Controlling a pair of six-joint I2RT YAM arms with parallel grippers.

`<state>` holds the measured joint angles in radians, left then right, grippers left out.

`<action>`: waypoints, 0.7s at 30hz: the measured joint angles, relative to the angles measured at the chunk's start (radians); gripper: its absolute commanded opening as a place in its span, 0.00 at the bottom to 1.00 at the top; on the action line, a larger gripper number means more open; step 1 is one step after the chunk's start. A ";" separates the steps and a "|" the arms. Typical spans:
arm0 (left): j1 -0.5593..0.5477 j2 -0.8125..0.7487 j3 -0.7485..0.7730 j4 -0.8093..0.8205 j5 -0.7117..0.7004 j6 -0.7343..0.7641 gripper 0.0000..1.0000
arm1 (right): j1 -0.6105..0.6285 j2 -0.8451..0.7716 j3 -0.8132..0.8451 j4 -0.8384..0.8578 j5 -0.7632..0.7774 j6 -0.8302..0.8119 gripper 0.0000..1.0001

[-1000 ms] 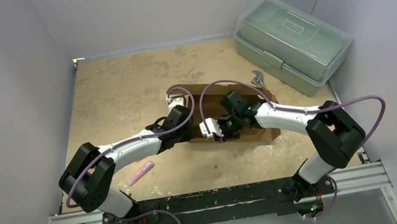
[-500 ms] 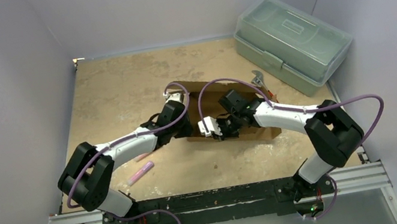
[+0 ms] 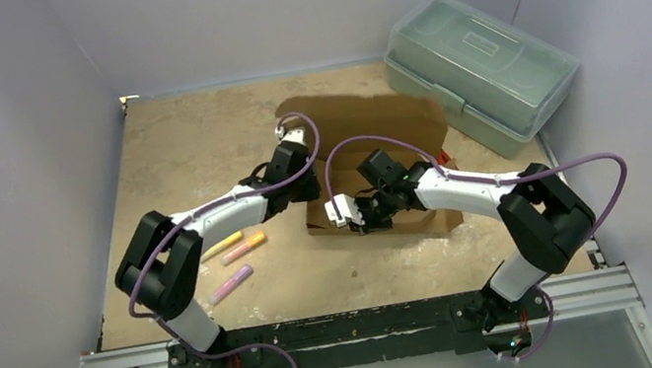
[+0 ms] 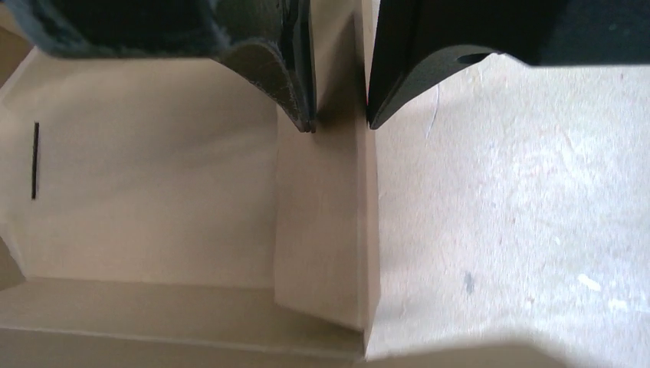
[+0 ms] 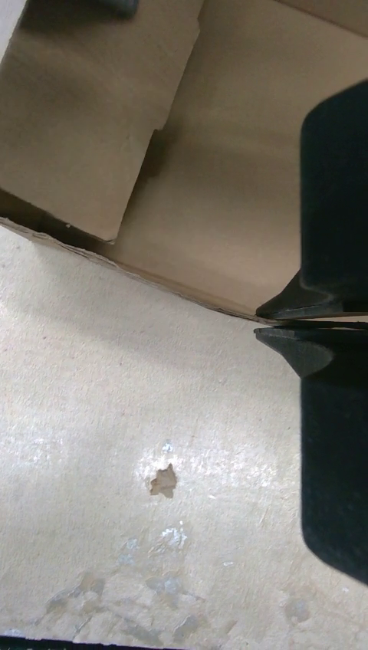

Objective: Fold the paper box
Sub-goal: Fold the paper box at the center of the board.

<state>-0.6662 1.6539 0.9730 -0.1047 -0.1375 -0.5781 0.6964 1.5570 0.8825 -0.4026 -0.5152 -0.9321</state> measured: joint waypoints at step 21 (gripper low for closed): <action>-0.010 0.168 0.115 -0.068 -0.110 0.066 0.00 | 0.011 0.009 0.002 -0.003 0.002 0.017 0.09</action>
<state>-0.6758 1.8217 1.0878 -0.1730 -0.2478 -0.5121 0.7071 1.5661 0.8841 -0.4061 -0.5137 -0.9154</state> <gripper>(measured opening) 0.024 0.060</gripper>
